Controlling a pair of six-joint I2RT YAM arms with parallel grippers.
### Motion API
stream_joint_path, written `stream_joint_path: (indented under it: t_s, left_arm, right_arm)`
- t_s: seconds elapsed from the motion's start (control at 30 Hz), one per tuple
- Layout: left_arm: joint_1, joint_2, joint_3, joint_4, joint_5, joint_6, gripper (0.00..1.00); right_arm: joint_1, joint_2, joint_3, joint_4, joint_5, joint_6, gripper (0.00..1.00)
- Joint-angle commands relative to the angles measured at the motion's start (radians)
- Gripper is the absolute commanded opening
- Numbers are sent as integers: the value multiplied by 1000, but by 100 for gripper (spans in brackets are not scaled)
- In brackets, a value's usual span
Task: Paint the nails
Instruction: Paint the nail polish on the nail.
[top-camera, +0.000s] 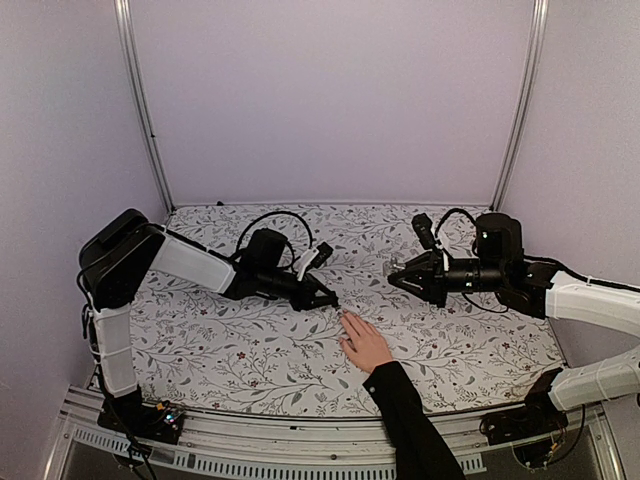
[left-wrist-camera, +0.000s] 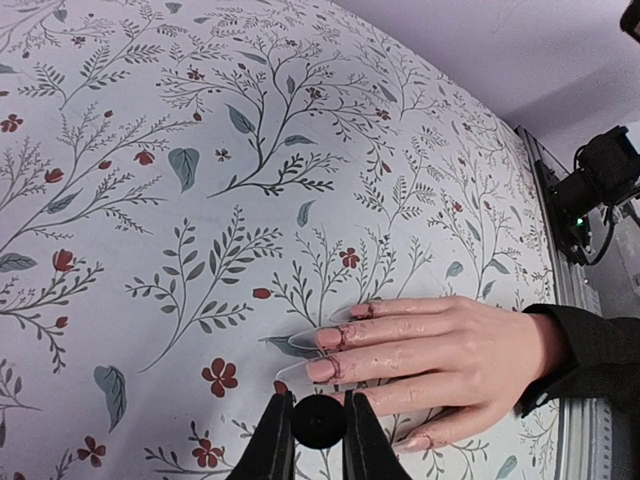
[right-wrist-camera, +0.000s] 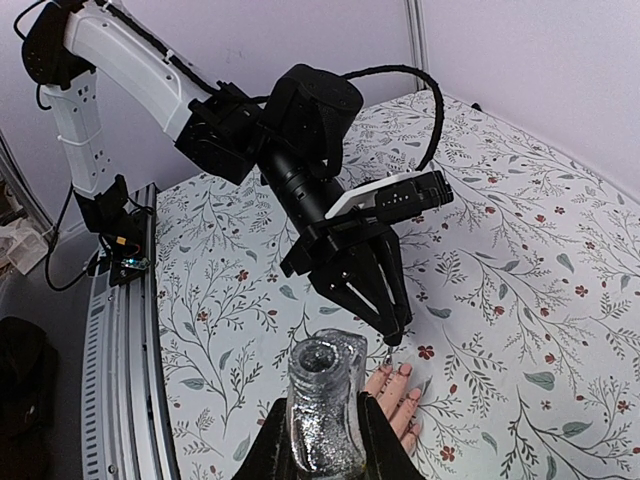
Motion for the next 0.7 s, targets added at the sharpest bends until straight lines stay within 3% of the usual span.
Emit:
stream_joint_path:
  t_s: [0.0, 0.67]
  left_arm:
    - [15, 24, 21, -3, 0, 1, 0]
    - [30, 38, 36, -6, -12, -12, 0]
  right_arm:
    - [-8, 2, -8, 28, -11, 3, 0]
    - [-8, -2, -9, 28, -11, 5, 0]
